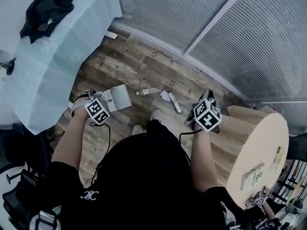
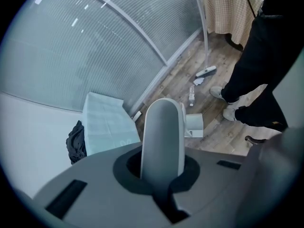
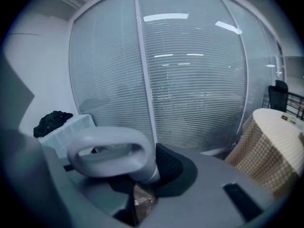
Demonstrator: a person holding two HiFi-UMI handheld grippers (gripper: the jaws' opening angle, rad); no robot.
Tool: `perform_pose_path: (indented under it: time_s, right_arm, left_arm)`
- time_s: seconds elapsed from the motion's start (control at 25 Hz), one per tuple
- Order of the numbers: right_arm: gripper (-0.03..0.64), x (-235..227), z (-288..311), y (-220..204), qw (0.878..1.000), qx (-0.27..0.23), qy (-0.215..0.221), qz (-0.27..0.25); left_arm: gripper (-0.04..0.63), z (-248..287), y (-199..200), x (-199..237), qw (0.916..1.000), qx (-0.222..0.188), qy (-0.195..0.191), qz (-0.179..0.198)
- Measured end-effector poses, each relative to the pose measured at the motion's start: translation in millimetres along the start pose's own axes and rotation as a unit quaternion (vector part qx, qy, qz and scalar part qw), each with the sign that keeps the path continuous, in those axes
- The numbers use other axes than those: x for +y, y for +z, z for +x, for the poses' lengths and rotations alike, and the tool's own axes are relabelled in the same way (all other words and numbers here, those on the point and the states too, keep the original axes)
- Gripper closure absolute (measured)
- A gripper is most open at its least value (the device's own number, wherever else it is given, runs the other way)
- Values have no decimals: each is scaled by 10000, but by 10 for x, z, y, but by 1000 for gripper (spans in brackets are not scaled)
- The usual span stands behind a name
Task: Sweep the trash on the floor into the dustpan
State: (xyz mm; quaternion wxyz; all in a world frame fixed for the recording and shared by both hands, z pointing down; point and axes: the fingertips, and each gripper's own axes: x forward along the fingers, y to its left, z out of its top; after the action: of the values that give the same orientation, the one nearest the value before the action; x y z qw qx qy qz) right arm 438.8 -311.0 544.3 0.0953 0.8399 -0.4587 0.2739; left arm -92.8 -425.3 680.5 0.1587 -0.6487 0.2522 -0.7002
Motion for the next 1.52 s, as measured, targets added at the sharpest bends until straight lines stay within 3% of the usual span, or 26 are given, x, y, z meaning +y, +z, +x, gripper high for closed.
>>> perform_pose_path:
  time_s: [0.32,0.52,0.72,0.92,1.28,1.52]
  right_arm:
    - [560,705,60,-110,9955,253,866,293]
    - [560,1202,70,-354,9865,441,1495,503]
    - [558,1634,101,-582,9773,711,1853,738]
    - [554,2038,-11,-585,9689,747,2294,541]
    - [554,2009,-106,30,9682,413,2437,393]
    - [554,1997,136,528,9706,-28,2383,348]
  left_arm:
    - [595,-61,24,-71,9999,-92,104,30]
    - [595,-101,27,-113,9998,-129,157,43]
    - [595,-131,77,-173,9997,-180,137,74]
    - [595,-159,41,-196,9998,-179,110,49]
    - [595,-159,13,-193,9999,-127,107,8]
    - [595,-137,49,-161,9998,-128,153,-12]
